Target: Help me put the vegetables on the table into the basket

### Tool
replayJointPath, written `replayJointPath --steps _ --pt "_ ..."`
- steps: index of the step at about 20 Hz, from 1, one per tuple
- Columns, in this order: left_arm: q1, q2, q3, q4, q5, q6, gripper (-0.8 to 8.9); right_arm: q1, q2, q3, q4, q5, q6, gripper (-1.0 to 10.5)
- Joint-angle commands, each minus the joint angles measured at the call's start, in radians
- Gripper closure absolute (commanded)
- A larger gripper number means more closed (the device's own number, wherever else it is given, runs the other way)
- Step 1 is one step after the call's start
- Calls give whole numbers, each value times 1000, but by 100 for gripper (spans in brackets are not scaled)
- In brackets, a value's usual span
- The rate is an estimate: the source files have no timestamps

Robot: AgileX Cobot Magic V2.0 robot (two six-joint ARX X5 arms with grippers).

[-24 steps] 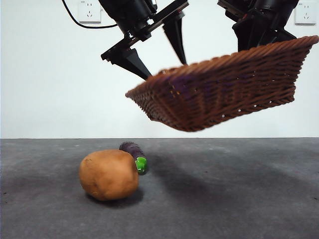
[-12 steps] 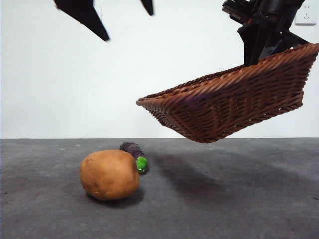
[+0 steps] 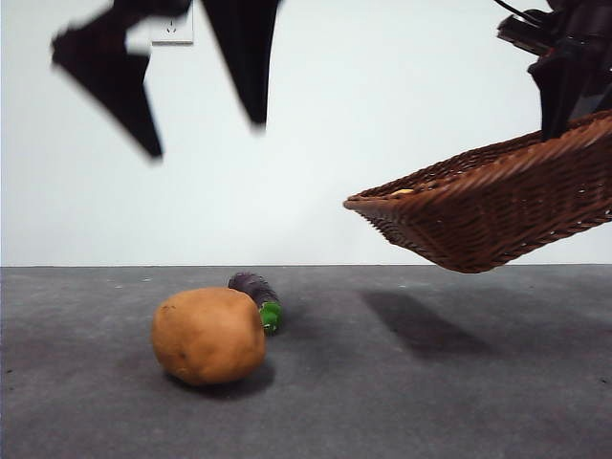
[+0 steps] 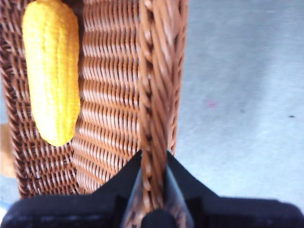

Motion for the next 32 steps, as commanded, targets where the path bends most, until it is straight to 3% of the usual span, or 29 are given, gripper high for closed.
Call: replayJointPath --steps 1,5,10,24,25,29,32 --pt "8 5 -128 105 7 -153 311 -13 -11 3 3 -12 -24 964" --pt "32 12 -267 269 32 -374 311 -15 -11 3 10 -13 -32 964" --pt "34 48 -288 317 31 -544 310 -14 -11 3 16 -16 -44 964" --pt "66 179 -288 338 59 -603 316 -13 -11 3 12 -43 -54 964" --pt "68 179 -287 347 59 -603 342 -13 -11 3 13 -43 -55 964" --pt "82 179 -287 353 59 -605 671 -13 -11 3 11 -43 -56 964" --pt "81 179 -287 382 67 -601 694 -13 -11 3 11 -43 -57 964"
